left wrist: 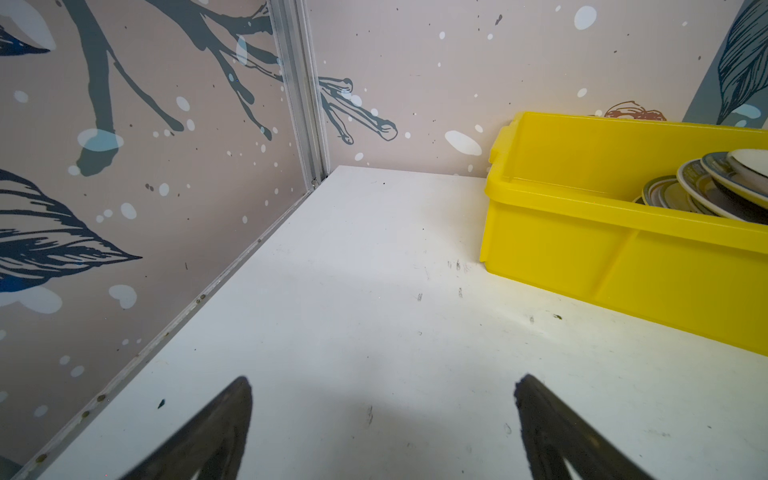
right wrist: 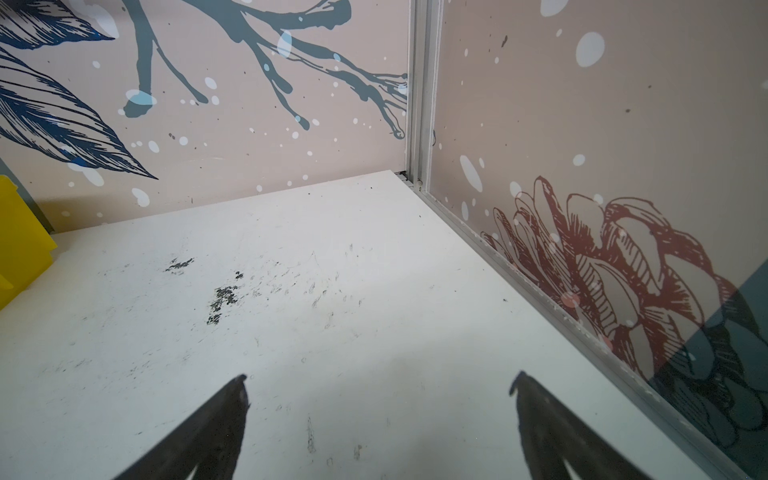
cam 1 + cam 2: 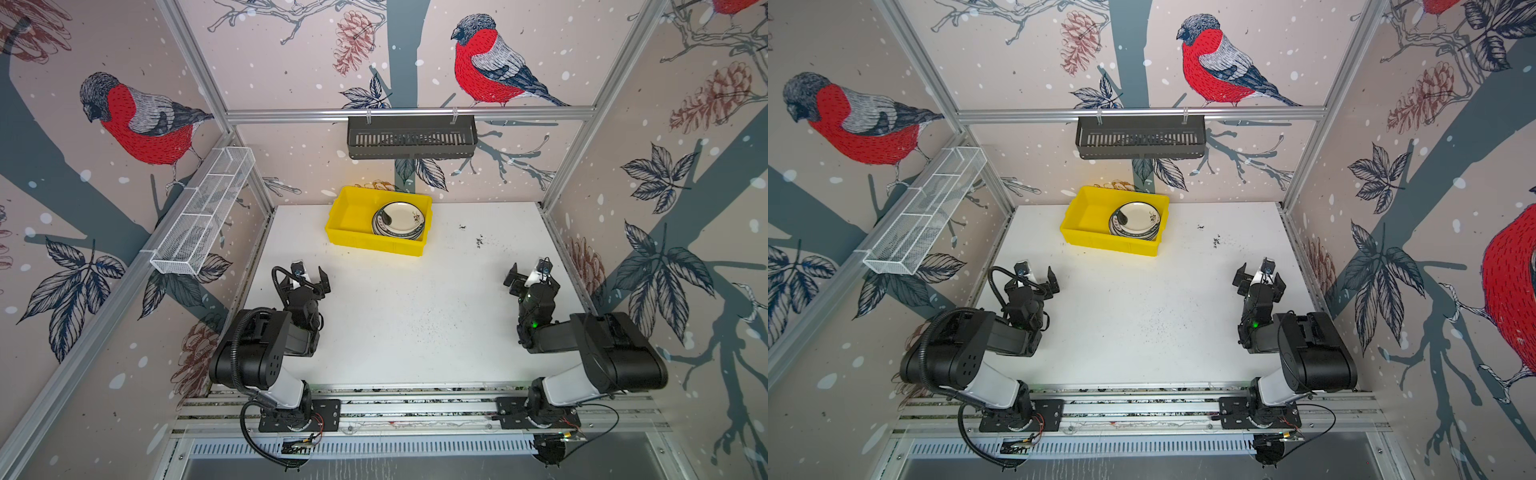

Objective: Place the plates into the plastic bin on the countertop

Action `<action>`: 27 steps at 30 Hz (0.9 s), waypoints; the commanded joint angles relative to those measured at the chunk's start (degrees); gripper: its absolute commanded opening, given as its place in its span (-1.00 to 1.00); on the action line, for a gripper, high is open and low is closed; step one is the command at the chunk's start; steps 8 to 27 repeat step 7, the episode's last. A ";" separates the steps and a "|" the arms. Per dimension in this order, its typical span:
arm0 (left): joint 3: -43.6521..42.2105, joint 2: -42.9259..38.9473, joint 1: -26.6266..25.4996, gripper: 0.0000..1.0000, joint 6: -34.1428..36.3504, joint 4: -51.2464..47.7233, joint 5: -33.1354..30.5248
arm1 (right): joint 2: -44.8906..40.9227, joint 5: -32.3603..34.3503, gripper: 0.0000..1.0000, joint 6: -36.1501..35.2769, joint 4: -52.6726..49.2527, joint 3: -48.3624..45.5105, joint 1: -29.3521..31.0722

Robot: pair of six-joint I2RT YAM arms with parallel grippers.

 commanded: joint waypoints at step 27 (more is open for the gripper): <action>-0.03 0.05 -0.28 0.95 0.44 4.19 -0.54 | -0.46 -0.06 0.99 -0.44 0.42 0.01 0.07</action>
